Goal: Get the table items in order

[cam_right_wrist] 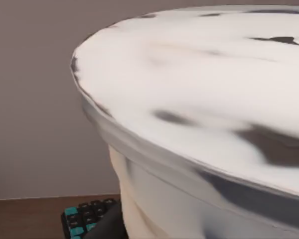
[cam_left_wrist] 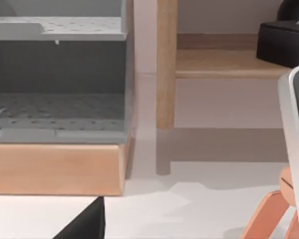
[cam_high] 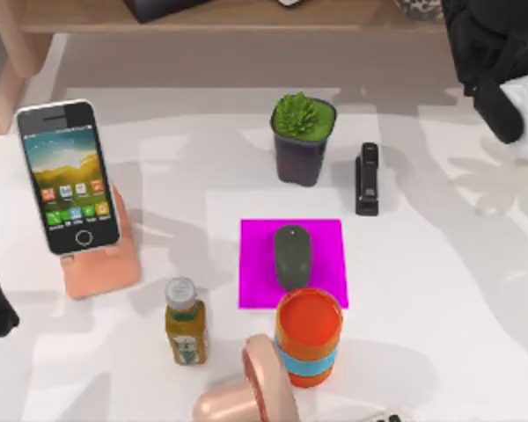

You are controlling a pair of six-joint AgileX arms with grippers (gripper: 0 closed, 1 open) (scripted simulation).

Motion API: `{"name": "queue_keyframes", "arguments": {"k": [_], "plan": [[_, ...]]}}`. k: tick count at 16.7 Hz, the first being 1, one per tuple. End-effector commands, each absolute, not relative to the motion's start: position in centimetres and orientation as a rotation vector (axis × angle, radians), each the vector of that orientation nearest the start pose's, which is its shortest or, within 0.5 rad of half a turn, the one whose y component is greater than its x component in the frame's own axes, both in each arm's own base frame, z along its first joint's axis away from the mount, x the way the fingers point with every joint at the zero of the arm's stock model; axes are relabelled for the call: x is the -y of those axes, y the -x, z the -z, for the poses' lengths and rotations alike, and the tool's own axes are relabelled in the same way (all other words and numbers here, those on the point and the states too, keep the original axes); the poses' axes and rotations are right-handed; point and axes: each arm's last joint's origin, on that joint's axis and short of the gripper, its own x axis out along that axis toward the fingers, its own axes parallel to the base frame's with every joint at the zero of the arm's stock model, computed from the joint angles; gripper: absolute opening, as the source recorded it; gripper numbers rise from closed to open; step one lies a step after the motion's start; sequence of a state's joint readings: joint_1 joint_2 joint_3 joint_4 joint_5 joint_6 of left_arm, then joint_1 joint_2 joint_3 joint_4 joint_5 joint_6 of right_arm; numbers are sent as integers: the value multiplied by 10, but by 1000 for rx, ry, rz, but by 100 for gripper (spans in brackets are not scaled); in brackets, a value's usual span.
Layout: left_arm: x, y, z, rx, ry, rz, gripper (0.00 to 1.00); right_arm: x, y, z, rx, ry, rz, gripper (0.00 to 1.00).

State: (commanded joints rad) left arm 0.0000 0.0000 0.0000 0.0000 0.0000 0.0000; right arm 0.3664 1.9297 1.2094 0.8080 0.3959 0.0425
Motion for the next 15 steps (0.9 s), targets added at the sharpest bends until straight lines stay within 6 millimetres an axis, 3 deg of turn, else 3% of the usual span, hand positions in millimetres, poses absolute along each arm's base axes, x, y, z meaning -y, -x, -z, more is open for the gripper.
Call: {"name": "queue_keyframes", "arguments": {"k": [7,15], "plan": [[1,-106,-160,0,0,0,100,-156,-454,-254,-61,-4,15,0],[1,-106,-160,0,0,0,100,-159,-458,-254,-93,5,9,0]]}}
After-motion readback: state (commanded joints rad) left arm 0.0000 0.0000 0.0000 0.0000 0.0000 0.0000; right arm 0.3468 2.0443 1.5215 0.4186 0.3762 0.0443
